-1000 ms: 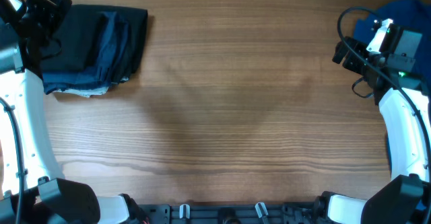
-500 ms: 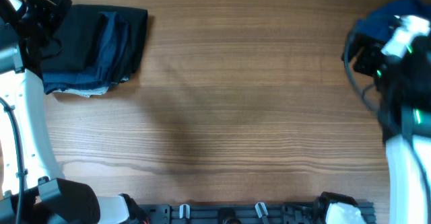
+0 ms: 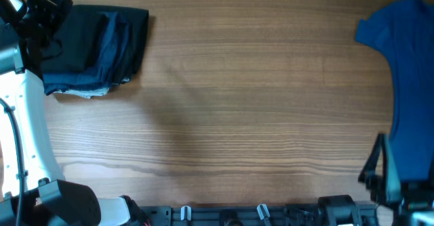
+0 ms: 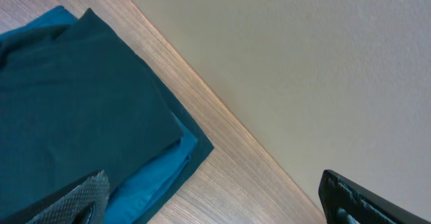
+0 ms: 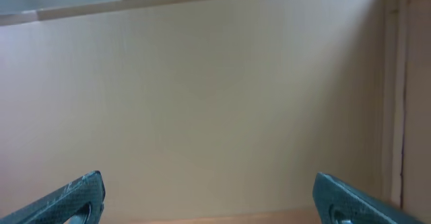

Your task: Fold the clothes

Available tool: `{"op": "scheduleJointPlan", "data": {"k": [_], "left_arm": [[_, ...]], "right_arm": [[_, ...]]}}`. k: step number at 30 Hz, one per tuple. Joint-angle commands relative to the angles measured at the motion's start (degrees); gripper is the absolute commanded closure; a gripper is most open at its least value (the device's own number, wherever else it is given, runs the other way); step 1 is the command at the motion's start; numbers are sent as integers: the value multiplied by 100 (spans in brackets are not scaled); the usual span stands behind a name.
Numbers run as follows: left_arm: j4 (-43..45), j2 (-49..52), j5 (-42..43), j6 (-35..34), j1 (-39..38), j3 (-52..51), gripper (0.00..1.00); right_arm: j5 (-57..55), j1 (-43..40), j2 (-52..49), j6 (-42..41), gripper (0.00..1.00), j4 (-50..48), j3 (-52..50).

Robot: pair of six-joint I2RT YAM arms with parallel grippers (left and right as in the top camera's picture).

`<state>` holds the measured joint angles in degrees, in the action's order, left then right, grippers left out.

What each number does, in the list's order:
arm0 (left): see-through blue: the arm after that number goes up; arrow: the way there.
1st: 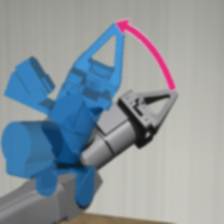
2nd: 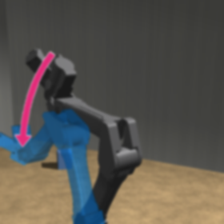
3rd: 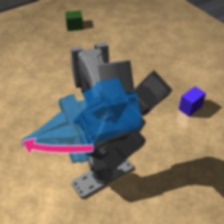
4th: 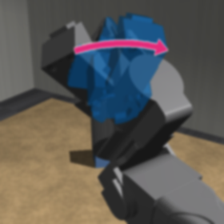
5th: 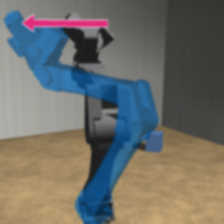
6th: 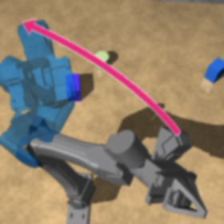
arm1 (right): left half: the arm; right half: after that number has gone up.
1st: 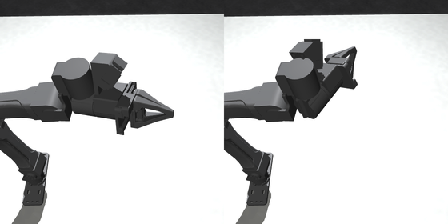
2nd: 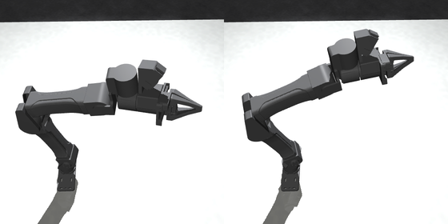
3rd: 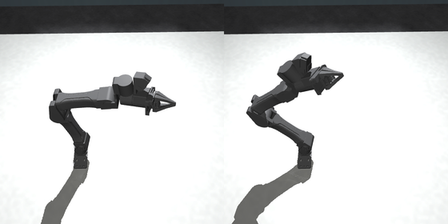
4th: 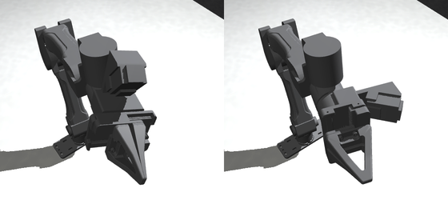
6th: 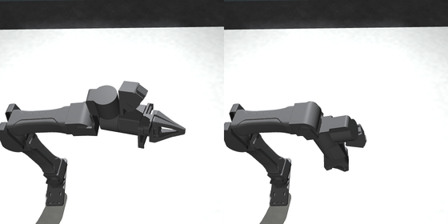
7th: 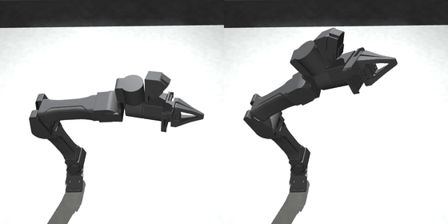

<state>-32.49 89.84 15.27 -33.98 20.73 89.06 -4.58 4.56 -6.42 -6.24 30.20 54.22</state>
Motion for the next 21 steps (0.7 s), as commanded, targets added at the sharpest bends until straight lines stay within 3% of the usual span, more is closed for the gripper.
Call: {"op": "scheduleJointPlan", "data": {"k": [1, 10, 21], "left_arm": [[24, -4, 28, 7, -15, -13, 0], [24, -4, 28, 7, -15, -13, 0], [22, -4, 28, 7, -15, -13, 0]], "right_arm": [[-146, 31, 549, -295, 0, 361, -597], [-120, 26, 616, -1191, 0, -146, -1974], [-59, 24, 616, -1331, 0, -2927, -4146]]}}
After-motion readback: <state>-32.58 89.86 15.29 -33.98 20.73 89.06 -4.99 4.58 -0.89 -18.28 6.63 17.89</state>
